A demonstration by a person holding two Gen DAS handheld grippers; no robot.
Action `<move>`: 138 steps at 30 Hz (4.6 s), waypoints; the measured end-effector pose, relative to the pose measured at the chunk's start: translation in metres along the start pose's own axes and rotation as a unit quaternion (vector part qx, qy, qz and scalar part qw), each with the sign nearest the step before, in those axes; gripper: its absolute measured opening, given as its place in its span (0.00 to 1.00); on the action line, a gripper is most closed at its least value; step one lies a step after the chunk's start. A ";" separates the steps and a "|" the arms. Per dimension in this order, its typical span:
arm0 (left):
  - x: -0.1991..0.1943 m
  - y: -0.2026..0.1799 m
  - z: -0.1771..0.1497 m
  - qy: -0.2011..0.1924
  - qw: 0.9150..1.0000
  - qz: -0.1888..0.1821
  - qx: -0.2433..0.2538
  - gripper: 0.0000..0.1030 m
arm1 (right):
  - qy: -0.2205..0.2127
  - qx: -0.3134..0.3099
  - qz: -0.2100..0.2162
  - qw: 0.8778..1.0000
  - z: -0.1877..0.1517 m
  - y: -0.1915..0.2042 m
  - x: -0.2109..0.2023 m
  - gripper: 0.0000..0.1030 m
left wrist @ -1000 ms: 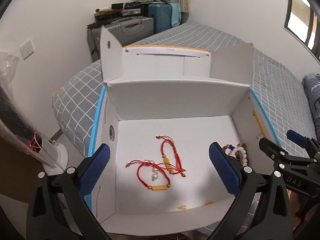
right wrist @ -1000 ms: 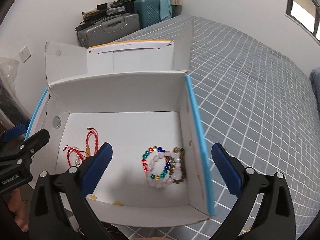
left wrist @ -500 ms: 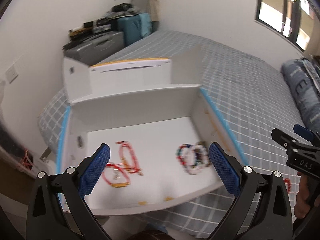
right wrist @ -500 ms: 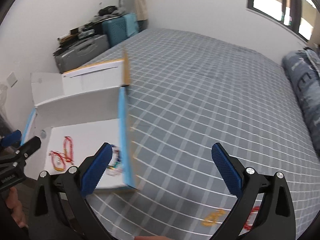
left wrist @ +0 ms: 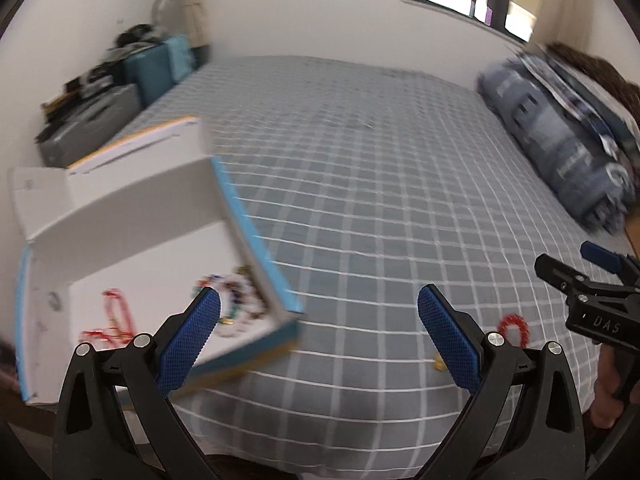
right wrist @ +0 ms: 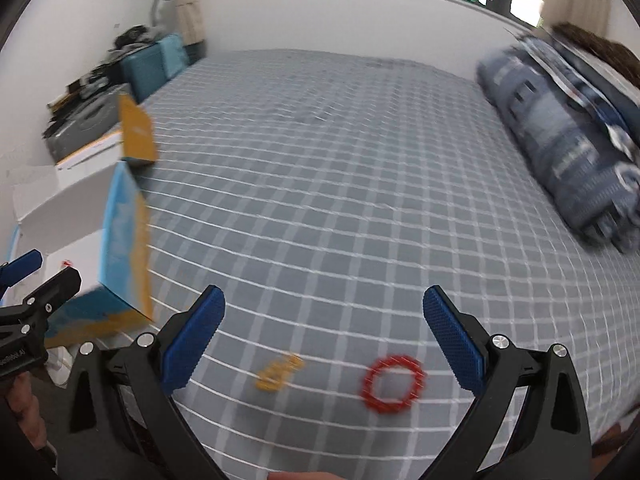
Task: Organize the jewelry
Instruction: 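Move both open tools back from the box toward the remaining bracelets, then grasp the amber bead bracelet with the left tool while the right tool grips the red bead bracelet, then lift both held bracelets and carry them over the white box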
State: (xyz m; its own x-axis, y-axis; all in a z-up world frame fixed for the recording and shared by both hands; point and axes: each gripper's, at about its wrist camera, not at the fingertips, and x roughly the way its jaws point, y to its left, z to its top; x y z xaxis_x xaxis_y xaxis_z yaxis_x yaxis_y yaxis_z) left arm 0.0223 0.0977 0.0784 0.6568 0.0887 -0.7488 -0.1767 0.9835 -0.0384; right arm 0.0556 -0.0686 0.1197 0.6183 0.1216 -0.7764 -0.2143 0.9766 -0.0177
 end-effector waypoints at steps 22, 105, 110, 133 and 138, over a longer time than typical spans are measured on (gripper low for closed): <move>0.122 -0.127 -0.066 0.066 0.993 -0.042 0.093 0.94 | 0.095 0.063 -0.026 0.993 -0.101 -0.105 0.092 0.91; 0.065 -0.081 -0.027 0.041 0.998 -0.042 0.030 0.09 | 0.010 0.065 -0.008 0.998 -0.079 -0.041 0.033 0.12; 0.061 -0.069 -0.018 0.039 0.999 -0.031 0.020 0.09 | 0.001 0.061 -0.007 0.998 -0.064 -0.036 0.023 0.12; -0.006 0.075 0.032 0.000 0.996 0.055 -0.069 0.09 | -0.024 0.012 0.049 0.998 0.040 0.067 -0.002 0.12; -0.021 0.116 0.035 -0.009 0.993 0.075 -0.093 0.09 | -0.031 -0.008 0.061 0.998 0.057 0.103 -0.004 0.12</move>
State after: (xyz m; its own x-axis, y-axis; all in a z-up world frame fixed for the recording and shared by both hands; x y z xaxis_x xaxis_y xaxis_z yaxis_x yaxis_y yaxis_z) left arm 0.0132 0.2150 0.1130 0.6250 0.2359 -0.7441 -0.4048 0.9130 -0.0506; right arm 0.0747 0.0414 0.1568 0.6316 0.2513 -0.7335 -0.3027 0.9509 0.0652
